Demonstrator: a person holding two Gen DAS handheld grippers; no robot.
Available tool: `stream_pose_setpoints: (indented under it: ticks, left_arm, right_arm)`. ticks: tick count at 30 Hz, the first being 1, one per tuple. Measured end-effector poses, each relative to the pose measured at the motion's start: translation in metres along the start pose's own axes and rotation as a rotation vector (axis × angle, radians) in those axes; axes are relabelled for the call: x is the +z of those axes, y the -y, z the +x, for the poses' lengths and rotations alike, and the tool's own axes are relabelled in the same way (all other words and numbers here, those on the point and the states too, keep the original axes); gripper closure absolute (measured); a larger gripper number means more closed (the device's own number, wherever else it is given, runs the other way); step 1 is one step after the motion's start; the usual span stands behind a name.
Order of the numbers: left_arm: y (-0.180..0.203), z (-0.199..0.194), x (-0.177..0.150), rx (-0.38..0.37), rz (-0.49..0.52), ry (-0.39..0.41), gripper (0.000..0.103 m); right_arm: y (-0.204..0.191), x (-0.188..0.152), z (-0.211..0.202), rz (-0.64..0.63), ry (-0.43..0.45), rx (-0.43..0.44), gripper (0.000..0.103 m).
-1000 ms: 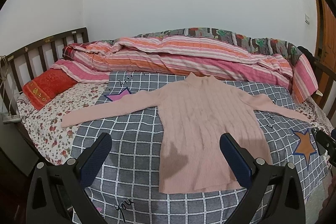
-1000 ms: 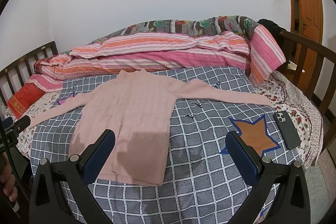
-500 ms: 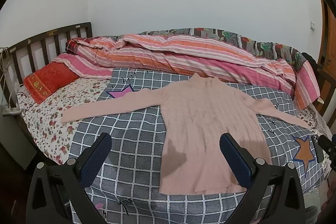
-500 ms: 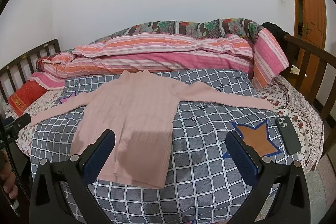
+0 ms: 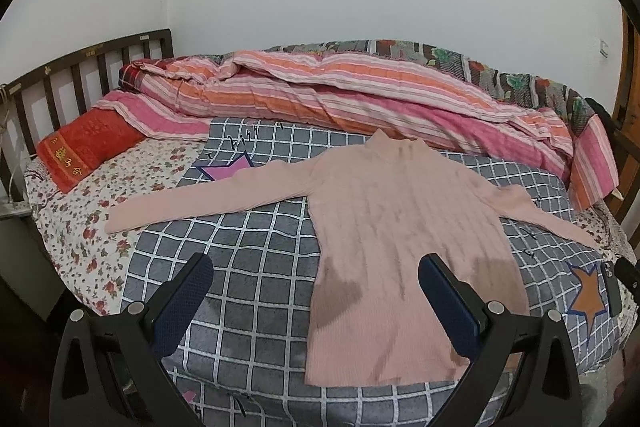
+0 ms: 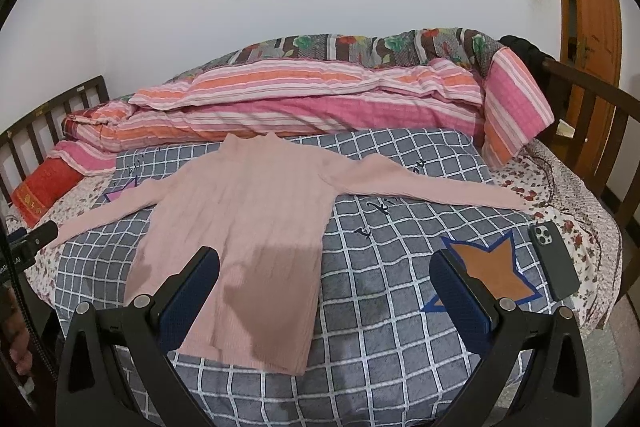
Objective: Fold small clothes
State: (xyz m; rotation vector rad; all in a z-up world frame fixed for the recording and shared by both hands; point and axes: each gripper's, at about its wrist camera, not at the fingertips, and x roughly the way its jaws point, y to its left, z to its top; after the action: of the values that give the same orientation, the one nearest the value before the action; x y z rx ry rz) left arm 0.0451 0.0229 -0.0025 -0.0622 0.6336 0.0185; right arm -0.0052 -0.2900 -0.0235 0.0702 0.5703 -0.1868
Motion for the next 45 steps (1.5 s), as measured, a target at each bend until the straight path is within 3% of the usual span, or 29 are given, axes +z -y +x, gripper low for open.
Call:
stream_pose_setpoints:
  ticks: [7, 11, 16, 19, 24, 27, 36, 39, 42, 43, 45]
  left_arm:
    - [-0.023, 0.04, 0.008, 0.006, -0.049, -0.053, 0.0]
    - [-0.045, 0.073, 0.006, -0.029, -0.097, -0.112, 0.0]
    - [-0.075, 0.123, 0.0, -0.009, -0.134, -0.144, 0.001]
    - [-0.107, 0.16, -0.002, 0.006, -0.216, -0.183, 0.007]
    - [-0.163, 0.215, -0.008, 0.052, -0.347, -0.256, 0.026]
    - [-0.191, 0.234, -0.01, 0.098, -0.403, -0.247, 0.035]
    - [-0.245, 0.253, 0.002, 0.207, -0.517, -0.171, 0.036]
    - [-0.258, 0.258, 0.005, 0.266, -0.538, -0.161, 0.048]
    - [-0.257, 0.259, 0.013, 0.353, -0.469, -0.14, 0.089]
    - [-0.252, 0.259, 0.019, 0.364, -0.427, -0.139, 0.095]
    - [-0.241, 0.256, 0.031, 0.38, -0.375, -0.119, 0.096]
  right_arm:
    - [-0.009, 0.01, 0.032, -0.008, -0.005, 0.028, 0.0]
    - [-0.016, 0.011, 0.056, -0.034, -0.03, 0.04, 0.001]
    - [-0.024, 0.007, 0.088, -0.068, -0.068, 0.033, 0.001]
    - [-0.03, 0.008, 0.112, -0.076, -0.077, 0.039, 0.002]
    - [-0.039, 0.009, 0.159, -0.051, -0.128, 0.075, 0.015]
    - [-0.045, 0.012, 0.182, -0.038, -0.133, 0.07, 0.02]
    - [-0.059, 0.03, 0.227, -0.057, -0.136, 0.073, 0.021]
    - [-0.061, 0.039, 0.238, -0.063, -0.128, 0.075, 0.021]
    - [-0.059, 0.047, 0.246, -0.069, -0.114, 0.077, 0.021]
    - [-0.057, 0.049, 0.248, -0.069, -0.109, 0.075, 0.021]
    - [-0.051, 0.05, 0.252, -0.057, -0.104, 0.078, 0.021]
